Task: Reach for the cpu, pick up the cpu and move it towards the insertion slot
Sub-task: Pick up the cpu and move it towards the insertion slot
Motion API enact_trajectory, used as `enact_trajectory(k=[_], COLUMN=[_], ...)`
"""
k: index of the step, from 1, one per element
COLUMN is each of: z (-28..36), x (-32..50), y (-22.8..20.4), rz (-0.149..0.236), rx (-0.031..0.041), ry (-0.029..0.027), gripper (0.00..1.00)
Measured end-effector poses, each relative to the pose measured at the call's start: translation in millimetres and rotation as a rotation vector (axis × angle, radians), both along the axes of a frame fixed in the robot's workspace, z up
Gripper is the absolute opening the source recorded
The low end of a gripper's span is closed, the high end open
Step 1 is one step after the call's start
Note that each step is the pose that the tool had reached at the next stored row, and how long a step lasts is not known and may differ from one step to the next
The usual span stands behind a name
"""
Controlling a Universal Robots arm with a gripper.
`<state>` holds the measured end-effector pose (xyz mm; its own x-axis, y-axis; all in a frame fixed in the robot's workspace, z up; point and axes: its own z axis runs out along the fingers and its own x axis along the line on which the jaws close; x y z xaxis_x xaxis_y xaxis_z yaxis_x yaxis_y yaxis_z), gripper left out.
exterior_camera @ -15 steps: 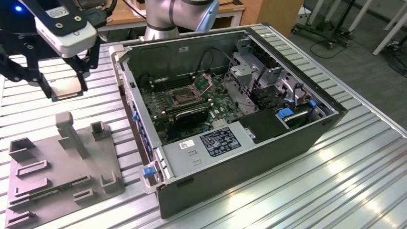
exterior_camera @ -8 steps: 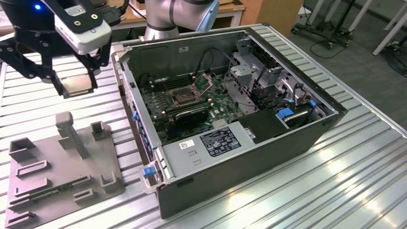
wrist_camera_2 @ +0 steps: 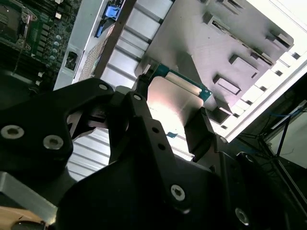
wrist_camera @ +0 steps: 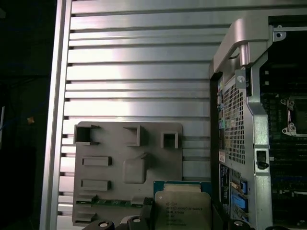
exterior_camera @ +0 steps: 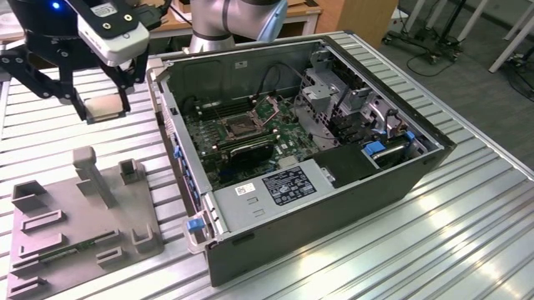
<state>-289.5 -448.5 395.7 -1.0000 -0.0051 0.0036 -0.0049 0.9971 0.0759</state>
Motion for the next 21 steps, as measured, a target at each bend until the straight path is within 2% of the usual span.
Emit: enact_trajectory(k=[7, 16, 21], z=[-0.6, -1.3, -1.5], x=[13.5, 38.7, 48.6], y=[4.4, 5.7, 6.2], rz=[0.000, 0.000, 0.000], rx=[-0.0001, 0.0000, 0.0000], ry=[0.0000, 0.0000, 0.0000], gripper=[0.54, 0.54, 0.54])
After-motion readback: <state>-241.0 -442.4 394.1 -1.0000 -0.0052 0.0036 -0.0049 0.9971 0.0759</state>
